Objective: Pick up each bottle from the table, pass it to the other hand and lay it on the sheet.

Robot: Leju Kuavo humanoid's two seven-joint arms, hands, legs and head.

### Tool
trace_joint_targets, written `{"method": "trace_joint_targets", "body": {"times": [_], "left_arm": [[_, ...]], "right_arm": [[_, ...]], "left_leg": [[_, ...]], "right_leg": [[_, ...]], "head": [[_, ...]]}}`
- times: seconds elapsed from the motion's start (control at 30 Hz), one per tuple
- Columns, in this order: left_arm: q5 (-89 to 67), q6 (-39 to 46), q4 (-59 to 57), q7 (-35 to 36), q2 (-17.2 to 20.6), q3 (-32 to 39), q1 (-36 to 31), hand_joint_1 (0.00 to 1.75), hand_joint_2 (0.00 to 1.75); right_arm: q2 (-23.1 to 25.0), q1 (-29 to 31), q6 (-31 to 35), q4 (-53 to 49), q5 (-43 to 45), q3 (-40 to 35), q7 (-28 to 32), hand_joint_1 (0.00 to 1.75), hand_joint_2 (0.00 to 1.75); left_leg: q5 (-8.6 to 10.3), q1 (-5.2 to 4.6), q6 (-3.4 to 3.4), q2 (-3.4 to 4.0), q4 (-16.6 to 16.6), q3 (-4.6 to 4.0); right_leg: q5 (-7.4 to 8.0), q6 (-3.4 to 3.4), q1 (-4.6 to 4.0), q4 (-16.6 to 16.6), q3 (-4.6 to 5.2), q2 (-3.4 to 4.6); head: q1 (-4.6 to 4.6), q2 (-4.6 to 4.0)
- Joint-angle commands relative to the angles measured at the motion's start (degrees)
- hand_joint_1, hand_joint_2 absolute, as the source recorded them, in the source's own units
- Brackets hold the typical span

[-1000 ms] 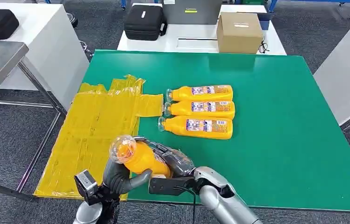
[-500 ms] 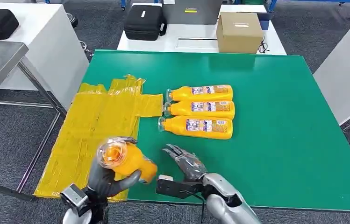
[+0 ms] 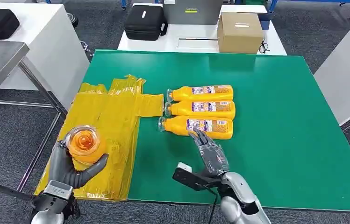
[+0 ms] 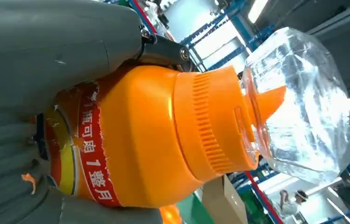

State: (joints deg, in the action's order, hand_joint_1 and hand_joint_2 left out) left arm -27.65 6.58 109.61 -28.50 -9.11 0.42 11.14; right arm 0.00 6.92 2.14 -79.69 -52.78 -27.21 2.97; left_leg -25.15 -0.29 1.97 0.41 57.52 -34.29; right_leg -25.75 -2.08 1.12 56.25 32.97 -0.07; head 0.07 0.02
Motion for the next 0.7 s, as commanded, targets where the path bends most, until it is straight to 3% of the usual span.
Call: {"method": "trace_joint_targets", "body": {"times": [0.03, 0.17, 0.37, 0.57, 0.7], "left_arm": [[-7.7, 0.8, -1.1, 7.4, 1.5, 7.0, 0.2, 1.71, 1.75], [-18.2, -1.4, -6.4, 15.9, 5.0, 10.8, -0.1, 1.75, 1.75], [-31.4, -0.4, -16.0, 25.1, 8.2, 9.1, -4.1, 1.75, 1.75], [-38.4, -0.5, -26.2, 29.0, 13.0, 4.9, -10.3, 1.75, 1.75], [-40.6, 0.0, -30.3, 28.6, 13.8, 2.9, -13.2, 1.75, 1.75]], "right_arm": [[2.4, -4.2, 6.8, -9.1, -6.5, 6.1, 1.9, 0.00, 1.75], [3.1, -7.6, 9.6, -16.7, -8.6, 8.3, 3.9, 0.00, 1.75], [2.3, -5.9, 9.1, -13.0, -8.4, 5.6, 5.2, 0.00, 1.75], [2.3, -6.1, 8.3, -14.3, -8.6, 4.2, 4.0, 0.00, 1.75], [2.1, -6.4, 7.9, -14.7, -8.7, 3.9, 4.0, 0.00, 1.75]], "left_leg": [[-0.02, 0.02, -0.07, -0.04, 0.0, 0.05], [-0.06, 0.05, -0.14, -0.03, -0.1, 0.18], [0.02, 0.09, -0.10, -0.14, -0.1, 0.20], [0.06, 0.10, -0.13, -0.20, -0.1, 0.21], [0.07, 0.05, -0.11, -0.21, -0.1, 0.18]], "right_leg": [[-0.04, 0.07, -0.01, 0.0, -0.05, -0.03], [-0.07, 0.12, -0.06, 0.0, -0.16, 0.00], [-0.04, 0.11, -0.11, -0.1, -0.17, -0.11], [-0.04, 0.14, -0.10, -0.1, -0.24, -0.18], [-0.03, 0.11, -0.06, -0.1, -0.20, -0.19]], "head": [[0.00, 0.00], [-0.02, 0.00], [0.00, 0.00], [0.00, 0.00], [0.00, 0.00]]}}
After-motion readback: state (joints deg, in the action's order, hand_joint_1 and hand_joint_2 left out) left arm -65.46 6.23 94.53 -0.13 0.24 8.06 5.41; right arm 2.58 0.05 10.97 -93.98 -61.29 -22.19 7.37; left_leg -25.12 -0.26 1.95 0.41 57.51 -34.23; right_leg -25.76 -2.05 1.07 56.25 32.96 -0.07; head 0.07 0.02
